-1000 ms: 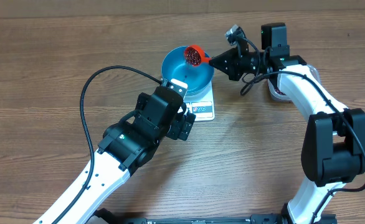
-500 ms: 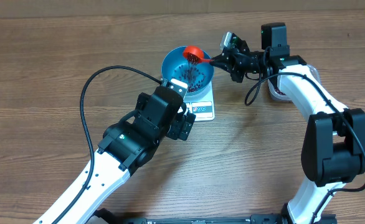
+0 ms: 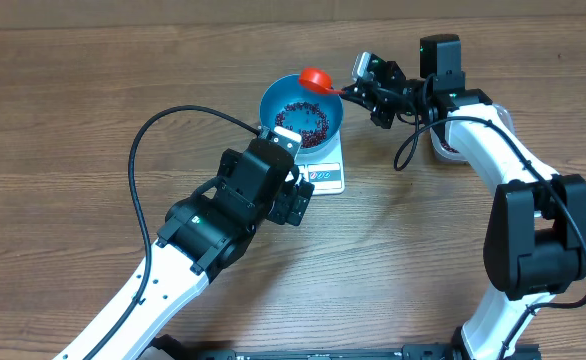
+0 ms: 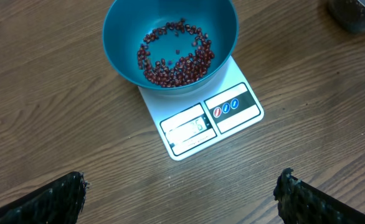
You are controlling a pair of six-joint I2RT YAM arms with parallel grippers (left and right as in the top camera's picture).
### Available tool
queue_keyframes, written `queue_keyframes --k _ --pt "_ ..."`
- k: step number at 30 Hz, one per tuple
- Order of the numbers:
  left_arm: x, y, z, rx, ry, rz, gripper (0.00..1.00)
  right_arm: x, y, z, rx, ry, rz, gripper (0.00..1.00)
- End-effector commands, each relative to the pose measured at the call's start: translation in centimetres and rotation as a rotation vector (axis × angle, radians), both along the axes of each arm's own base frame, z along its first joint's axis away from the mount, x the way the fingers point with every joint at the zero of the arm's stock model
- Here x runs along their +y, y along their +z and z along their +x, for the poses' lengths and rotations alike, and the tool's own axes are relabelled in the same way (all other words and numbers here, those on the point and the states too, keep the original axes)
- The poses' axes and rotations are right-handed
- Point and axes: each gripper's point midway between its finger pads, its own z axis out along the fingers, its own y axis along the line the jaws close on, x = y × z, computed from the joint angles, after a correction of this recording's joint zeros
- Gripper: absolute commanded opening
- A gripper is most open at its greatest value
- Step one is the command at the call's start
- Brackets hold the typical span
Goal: Scoop item into bowl and weigh 150g on scale
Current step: 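Tilt the scoop with the right gripper to pour beans into bowl, then move the empty scoop back right over the bean tub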
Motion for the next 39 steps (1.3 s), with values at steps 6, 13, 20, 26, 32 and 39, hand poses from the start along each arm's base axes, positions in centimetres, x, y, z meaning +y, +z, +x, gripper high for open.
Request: queue_keyframes --k 6,13,20,26,32,39 --pt "0.3 0.2 0.5 -0.010 0.029 0.000 1.00 -0.3 3.2 -2.3 0.026 0.004 0.002 0.04" --pt "0.3 0.2 0.5 -0.010 0.029 0.000 1.00 -1.5 7.1 -4.3 -0.004 -0.053 -0.049 0.04" --pt "0.3 0.2 0.5 -0.010 0.029 0.000 0.99 -7.9 8.9 -2.0 0.050 -0.551 -0.171 0.04" --pt "0.3 0.2 0.5 -0.010 0.029 0.000 1.00 -15.5 8.1 -1.9 0.096 -1.014 -0.318 0.04" --pt "0.3 0.2 0.5 -0.010 0.029 0.000 1.00 -19.6 7.4 -3.5 0.109 -1.216 -0.464 0.04" --pt "0.3 0.2 0.5 -0.010 0.029 0.000 0.99 -23.5 6.7 -5.7 0.158 -1.369 -0.568 0.04"
